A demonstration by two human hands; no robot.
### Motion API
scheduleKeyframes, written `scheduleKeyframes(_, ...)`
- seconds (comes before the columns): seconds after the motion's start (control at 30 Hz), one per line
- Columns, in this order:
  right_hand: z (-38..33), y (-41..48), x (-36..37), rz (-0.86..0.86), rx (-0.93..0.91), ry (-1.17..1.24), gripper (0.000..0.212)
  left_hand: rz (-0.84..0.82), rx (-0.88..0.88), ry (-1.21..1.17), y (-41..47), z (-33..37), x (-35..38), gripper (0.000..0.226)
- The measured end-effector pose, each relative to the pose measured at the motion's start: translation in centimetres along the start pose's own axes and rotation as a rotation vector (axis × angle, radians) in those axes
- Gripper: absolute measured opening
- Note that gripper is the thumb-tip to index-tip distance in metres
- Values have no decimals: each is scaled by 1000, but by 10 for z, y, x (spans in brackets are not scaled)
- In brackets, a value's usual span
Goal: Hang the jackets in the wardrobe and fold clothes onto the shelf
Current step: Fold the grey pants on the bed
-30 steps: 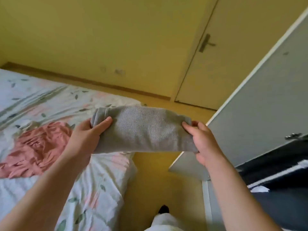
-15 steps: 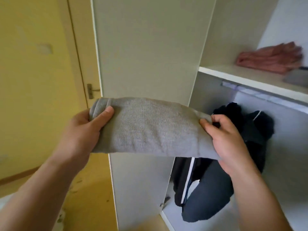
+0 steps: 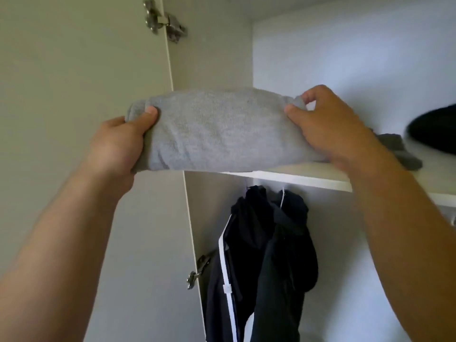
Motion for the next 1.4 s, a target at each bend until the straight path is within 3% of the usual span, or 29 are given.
scheduleKeyframes(0.1, 10, 56, 5, -34, 99, -36, 36, -16, -16, -84, 37, -11, 35, 25)
scheduleKeyframes(0.23, 42, 118, 23, -80, 341, 122, 45, -58, -88, -147, 78, -31, 80, 31)
scheduleKeyframes(0.4, 58, 146, 48, 33, 437, 399, 22, -116, -186, -220, 117, -62, 109, 6)
scheduleKeyframes(0.53, 82, 174, 91, 62, 482, 531, 22, -71, -284, -285, 125, -103, 113, 24)
scheduleKeyframes(0.6, 82, 178, 117, -24, 470, 407, 36, -93, -373, -275, 122, -123, 117, 28)
scheduleKeyframes(0.67, 72, 176, 140, -204, 361, 91, 48, -129, -421, -184, 116, -127, 116, 29)
scheduleKeyframes(0.7, 69, 175, 150, -274, 316, -66, 46, -141, -382, -101, 113, -123, 113, 30)
scheduleKeyframes(0.77, 68, 175, 159, -229, 245, -182, 43, -153, -188, 211, 108, -111, 103, 50)
scheduleKeyframes(0.83, 71, 175, 164, -195, 215, -273, 45, -126, 95, 699, 98, -90, 93, 69)
scheduleKeyframes(0.9, 71, 171, 161, -184, 204, -349, 46, -147, 395, 960, 90, -69, 97, 75)
scheduleKeyframes(0.97, 70, 170, 162, -236, 236, -394, 42, -373, 560, 1026, 88, -63, 113, 73)
scheduleKeyframes(1.03, 67, 170, 163, -285, 271, -427, 38, -617, 478, 994, 88, -71, 126, 58)
scheduleKeyframes(1.1, 65, 174, 169, -316, 329, -451, 38, -719, 418, 1039, 90, -85, 136, 48)
scheduleKeyframes(1.2, 68, 181, 184, -376, 364, -485, 43, -707, 436, 1104, 98, -100, 141, 58)
scheduleKeyframes(1.4, 79, 200, 210, -333, 403, -224, 42, -691, 434, 1058, 128, -126, 139, 61)
Point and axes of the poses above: each hand's wrist, its own y-axis towards the middle knuckle, its own x-axis out of the palm, z = x × y, the point moved 4 cm from there along y, towards the middle knuckle, and after that the axes turned 1 degree about -x, right-handed, at the moved point
